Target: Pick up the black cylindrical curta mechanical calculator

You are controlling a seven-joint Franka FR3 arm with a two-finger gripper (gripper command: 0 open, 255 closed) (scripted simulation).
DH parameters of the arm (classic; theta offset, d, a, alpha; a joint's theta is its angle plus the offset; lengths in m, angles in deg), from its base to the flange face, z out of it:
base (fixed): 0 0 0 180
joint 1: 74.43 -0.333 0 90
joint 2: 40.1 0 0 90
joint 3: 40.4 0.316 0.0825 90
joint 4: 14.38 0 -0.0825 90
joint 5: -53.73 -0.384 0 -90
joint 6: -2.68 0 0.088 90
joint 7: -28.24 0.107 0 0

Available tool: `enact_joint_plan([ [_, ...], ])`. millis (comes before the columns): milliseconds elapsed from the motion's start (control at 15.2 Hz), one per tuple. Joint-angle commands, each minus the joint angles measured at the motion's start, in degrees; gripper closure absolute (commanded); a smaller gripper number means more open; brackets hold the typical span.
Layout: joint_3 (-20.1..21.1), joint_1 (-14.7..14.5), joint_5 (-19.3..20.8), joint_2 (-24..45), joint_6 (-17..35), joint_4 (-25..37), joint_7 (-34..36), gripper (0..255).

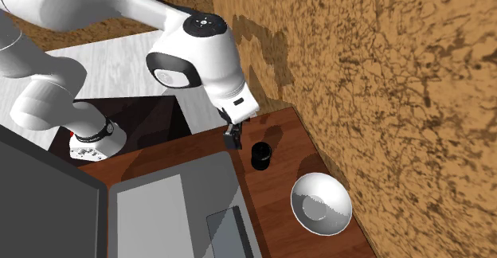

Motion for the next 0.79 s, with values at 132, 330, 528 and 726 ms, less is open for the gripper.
enact_joint_plan([
  [132,-1.0,1.4,-2.7,8.1,2.0,7.4,-1.0,0],
  [330,-1.0,1.7,-3.3,10.0,3.7,7.8,-1.3,0],
  [528,-1.0,1.8,-3.5,10.9,5.8,6.5,-1.4,0],
  [726,-0.9,1.8,-3.7,11.6,7.6,5.5,-1.6,0],
])
